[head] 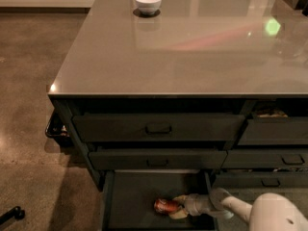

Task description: Place coke can into bottom drawer

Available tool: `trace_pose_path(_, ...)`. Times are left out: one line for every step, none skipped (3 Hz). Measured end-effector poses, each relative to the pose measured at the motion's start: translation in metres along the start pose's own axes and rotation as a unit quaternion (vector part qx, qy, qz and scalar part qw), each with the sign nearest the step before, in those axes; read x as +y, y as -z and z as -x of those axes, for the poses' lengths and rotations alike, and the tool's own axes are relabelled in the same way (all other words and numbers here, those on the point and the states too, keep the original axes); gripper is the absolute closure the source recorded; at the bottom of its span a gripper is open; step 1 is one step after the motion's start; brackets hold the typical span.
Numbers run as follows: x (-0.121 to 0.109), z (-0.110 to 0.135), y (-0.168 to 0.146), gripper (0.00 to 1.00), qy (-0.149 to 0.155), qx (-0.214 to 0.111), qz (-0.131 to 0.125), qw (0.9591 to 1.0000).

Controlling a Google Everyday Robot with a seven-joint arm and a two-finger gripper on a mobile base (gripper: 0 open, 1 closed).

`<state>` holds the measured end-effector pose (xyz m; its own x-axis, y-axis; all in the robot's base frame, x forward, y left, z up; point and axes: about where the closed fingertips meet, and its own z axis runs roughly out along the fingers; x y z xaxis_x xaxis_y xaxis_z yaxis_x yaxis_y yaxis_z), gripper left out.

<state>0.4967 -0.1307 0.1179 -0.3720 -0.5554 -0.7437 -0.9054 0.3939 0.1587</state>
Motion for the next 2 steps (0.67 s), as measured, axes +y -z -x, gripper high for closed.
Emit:
trace_pose_path(0.0005,0.0023,0.0019,1.00,0.000,0.000,0.000,1.0000)
trace_pose_path(0.0005,0.0023,0.0019,0.81,0.000,0.000,0.000,1.0000)
